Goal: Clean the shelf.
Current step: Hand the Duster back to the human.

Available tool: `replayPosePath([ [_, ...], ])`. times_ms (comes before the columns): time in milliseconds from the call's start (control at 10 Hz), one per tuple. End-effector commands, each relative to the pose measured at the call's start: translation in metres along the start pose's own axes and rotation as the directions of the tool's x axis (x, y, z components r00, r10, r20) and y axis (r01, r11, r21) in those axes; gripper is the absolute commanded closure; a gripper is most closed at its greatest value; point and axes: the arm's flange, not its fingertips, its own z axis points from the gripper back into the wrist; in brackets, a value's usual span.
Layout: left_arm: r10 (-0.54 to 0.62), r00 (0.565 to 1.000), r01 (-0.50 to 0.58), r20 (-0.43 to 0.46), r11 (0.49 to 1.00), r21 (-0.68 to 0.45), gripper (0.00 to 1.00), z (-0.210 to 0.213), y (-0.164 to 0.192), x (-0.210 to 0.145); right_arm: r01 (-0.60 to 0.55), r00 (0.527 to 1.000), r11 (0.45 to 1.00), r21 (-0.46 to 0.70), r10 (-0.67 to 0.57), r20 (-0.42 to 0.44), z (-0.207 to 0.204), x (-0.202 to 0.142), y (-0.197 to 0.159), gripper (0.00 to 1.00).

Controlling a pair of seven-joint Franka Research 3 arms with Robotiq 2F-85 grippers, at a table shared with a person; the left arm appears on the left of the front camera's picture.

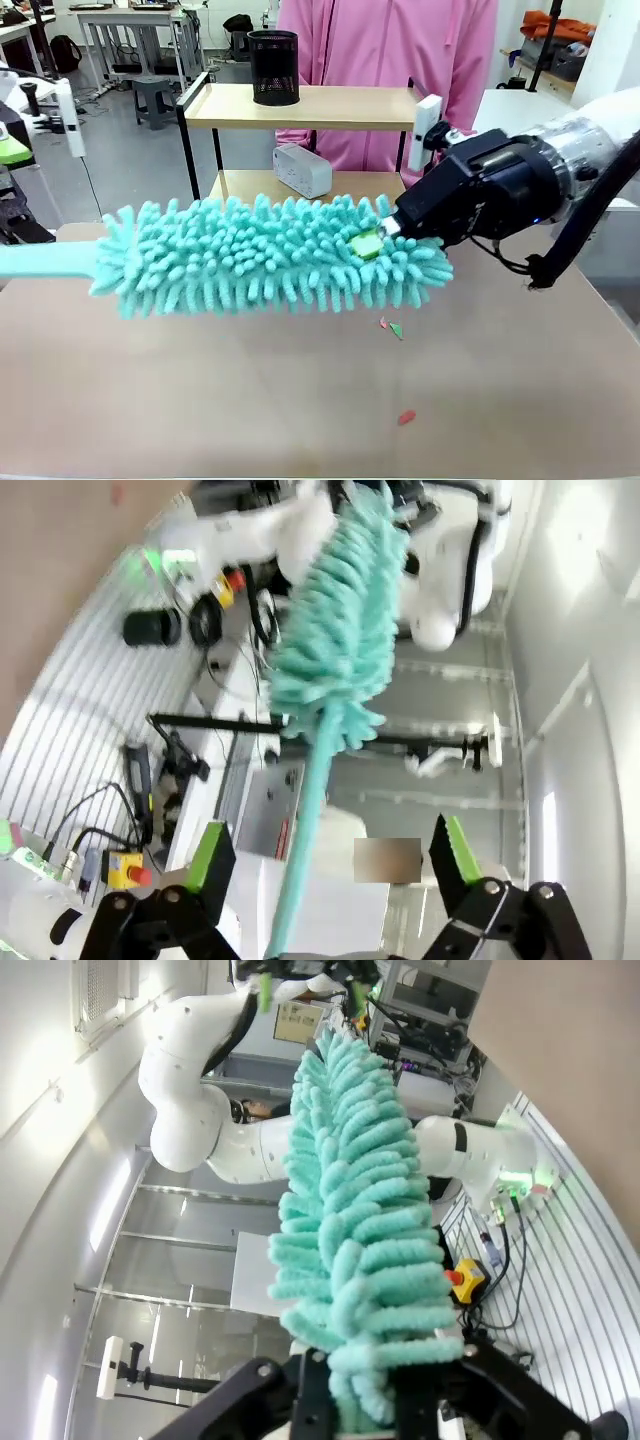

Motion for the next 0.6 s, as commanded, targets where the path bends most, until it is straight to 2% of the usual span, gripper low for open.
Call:
replayPosePath([
  [0,0.074,0.968,-0.082,0.241,0.996,0.025,0.00,0.026,0.023,0.003,-0.058,0.996,0.998,0.012,0.057,0.075,0.035,-0.012,0.015,1.00],
  [100,0.107,0.910,-0.120,0.400,0.993,0.007,0.00,0.048,0.040,0.003,-0.085,0.988,0.996,0.009,0.083,0.128,0.057,-0.021,0.025,1.00],
  [200,0.124,0.799,-0.111,0.588,0.992,-0.059,0.00,0.066,0.055,0.001,-0.112,0.972,0.994,-0.012,0.112,0.208,0.084,-0.035,0.038,1.00],
  [300,0.136,0.668,-0.019,0.732,0.986,-0.166,0.00,0.083,0.064,0.000,-0.137,0.936,0.989,-0.053,0.147,0.319,0.118,-0.053,0.051,1.00],
  [400,0.155,0.521,0.055,0.839,0.975,-0.215,0.00,0.095,0.072,-0.005,-0.175,0.852,0.980,-0.100,0.201,0.484,0.165,-0.083,0.068,1.00],
  [500,0.165,0.459,0.107,0.873,0.965,-0.239,0.00,0.100,0.075,-0.006,-0.225,0.751,0.968,-0.114,0.247,0.613,0.201,-0.113,0.082,1.00],
])
